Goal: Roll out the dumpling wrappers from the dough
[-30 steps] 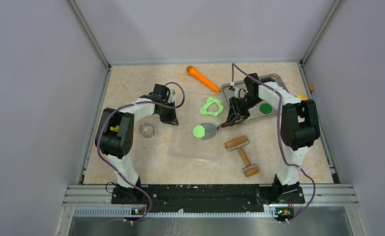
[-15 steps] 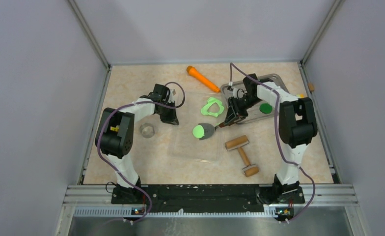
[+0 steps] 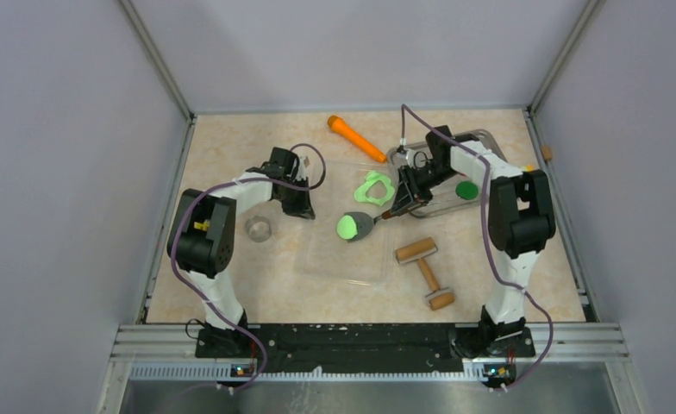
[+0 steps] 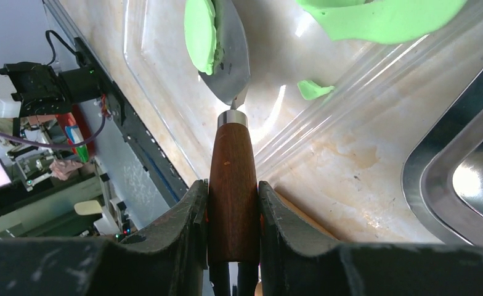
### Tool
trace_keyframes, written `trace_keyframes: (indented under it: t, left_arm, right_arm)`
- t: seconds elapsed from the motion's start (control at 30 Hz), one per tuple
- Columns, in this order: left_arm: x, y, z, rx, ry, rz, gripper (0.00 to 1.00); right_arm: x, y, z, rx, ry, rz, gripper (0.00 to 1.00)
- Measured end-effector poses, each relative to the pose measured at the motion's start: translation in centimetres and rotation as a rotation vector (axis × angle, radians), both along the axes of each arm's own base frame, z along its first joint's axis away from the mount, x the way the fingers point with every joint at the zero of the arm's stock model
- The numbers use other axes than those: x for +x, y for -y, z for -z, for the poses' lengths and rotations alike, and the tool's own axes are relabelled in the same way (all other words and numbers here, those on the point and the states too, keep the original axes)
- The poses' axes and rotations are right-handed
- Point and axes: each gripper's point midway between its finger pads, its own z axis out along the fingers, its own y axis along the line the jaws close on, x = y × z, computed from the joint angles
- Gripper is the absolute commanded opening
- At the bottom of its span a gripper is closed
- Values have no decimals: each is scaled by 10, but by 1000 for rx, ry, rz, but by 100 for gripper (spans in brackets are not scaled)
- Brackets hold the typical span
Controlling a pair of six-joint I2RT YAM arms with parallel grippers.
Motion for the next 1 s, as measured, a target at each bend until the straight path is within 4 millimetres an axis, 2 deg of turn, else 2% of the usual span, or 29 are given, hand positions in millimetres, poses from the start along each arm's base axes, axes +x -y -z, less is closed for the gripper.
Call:
trace_keyframes:
  t: [0.27, 0.43, 0.57, 0.73, 0.87, 0.93, 1.0]
  left_arm:
    - [0, 1, 0, -1, 5, 12, 0]
    - [0, 2, 0, -1, 8, 21, 2]
    - [0, 2, -1, 2, 9, 27, 4]
    - [1, 2, -3, 5, 13, 36, 6]
    - [1, 2, -4, 5, 15, 38, 7]
    - [1, 2, -4, 3, 15, 38, 7]
    - [1, 3, -4, 0, 14, 40, 7]
  right_arm:
    - [0, 1, -20, 12, 46, 3, 0]
    - [6, 15, -38, 18, 91, 38, 0]
    - [30, 48, -52, -5, 148, 125, 0]
    - [63, 113, -73, -74, 233, 266, 0]
    - [80, 156, -91, -132, 288, 359, 0]
    - [87, 172, -97, -157, 307, 396, 0]
    - [93, 179, -97, -174, 305, 411, 0]
